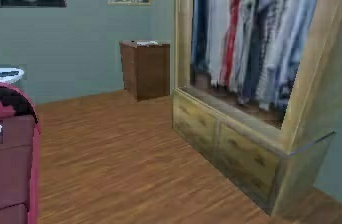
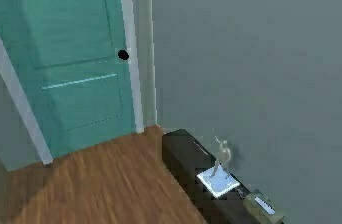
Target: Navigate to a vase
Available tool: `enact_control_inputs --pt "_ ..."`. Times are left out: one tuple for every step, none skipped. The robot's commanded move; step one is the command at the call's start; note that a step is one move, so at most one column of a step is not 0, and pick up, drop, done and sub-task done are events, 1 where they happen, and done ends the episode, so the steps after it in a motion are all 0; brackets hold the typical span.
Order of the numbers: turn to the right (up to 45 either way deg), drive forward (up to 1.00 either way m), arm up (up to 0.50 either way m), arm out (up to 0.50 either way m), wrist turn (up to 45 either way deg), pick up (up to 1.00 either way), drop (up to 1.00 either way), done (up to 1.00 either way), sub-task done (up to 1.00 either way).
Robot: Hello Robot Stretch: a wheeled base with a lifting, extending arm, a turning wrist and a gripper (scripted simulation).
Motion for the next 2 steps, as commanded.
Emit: enact_control_inputs --pt "45.0 0.00 0.00 0.00 0.0 0.00 0.00 0.00 0.00" --pt "15.0 0.00 0.00 0.00 0.0 0.00 0.00 0.00 0.00"
